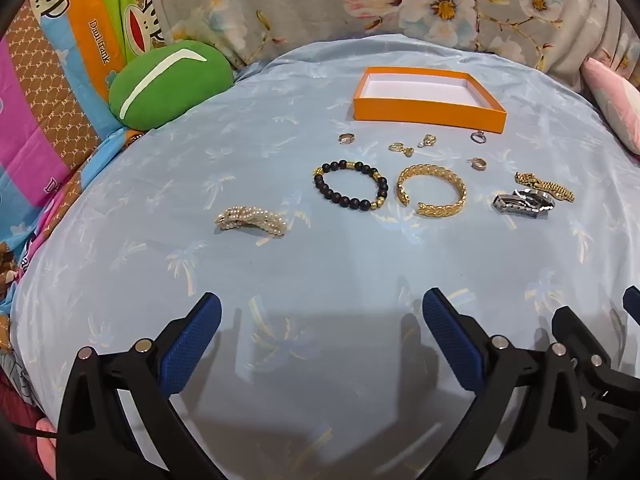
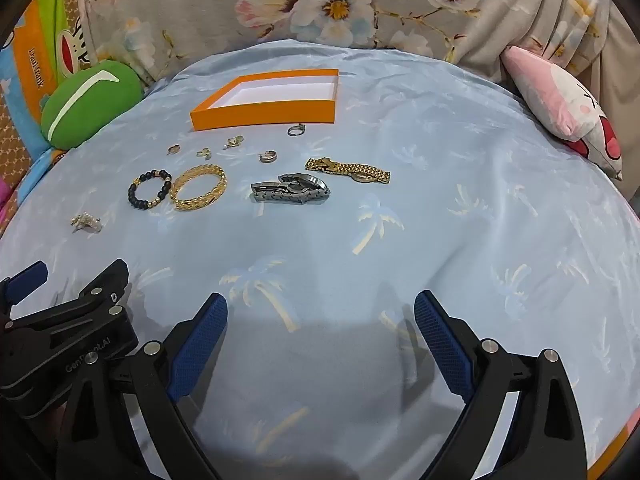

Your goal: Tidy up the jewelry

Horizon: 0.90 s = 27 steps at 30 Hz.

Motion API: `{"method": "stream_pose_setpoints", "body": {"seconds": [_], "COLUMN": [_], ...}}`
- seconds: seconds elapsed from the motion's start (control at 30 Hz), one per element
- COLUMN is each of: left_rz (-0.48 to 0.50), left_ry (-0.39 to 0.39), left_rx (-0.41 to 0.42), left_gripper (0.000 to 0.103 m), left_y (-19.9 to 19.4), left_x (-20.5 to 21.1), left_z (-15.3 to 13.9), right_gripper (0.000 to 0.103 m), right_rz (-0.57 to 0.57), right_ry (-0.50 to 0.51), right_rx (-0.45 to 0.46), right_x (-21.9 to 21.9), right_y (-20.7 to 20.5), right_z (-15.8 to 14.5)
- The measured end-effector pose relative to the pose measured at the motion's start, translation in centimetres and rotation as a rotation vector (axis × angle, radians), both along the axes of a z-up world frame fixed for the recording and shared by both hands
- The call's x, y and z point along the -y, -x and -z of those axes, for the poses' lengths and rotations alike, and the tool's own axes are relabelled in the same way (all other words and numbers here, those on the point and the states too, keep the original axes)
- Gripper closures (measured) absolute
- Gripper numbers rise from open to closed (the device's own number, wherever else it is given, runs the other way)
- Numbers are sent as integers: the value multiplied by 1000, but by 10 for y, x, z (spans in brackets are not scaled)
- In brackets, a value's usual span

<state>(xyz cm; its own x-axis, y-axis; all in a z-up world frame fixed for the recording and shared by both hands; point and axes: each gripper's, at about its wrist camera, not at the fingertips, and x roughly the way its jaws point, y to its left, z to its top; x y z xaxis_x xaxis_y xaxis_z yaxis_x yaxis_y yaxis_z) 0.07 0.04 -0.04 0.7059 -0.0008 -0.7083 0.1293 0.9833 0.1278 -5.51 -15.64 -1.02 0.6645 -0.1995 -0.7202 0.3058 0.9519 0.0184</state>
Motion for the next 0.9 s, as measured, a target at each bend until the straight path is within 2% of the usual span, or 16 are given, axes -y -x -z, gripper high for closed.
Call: {"method": "stream_pose_setpoints", "body": {"seconds": [0.1,0.13,0.17,0.2,0.6,0.9], "left_rz": [2,3,0,-2,-2,0], "left_ry": [12,22,-1,-5,-2,6], "left_rx": [-18,15,0,-22,-11,-4], "left_gripper": [5,5,5,5,5,5], "left_y": [-3,5,0,-4,-11,-1], "left_x": [-4,-8,-3,-1,0,7], "left_z": [1,-2,0,3,7,10], "right_gripper": [10,10,10,10,10,10], "right_rz": [-6,-9,4,5,3,2], "right_ry": [11,14,42,43,33,32], "right_rx": [6,7,18,18,9,8], "right_x": [2,3,-5,-6,-2,-2], "right_y": [0,-1,0,1,0,0], "right_z": [1,2,2,3,1,1]}}
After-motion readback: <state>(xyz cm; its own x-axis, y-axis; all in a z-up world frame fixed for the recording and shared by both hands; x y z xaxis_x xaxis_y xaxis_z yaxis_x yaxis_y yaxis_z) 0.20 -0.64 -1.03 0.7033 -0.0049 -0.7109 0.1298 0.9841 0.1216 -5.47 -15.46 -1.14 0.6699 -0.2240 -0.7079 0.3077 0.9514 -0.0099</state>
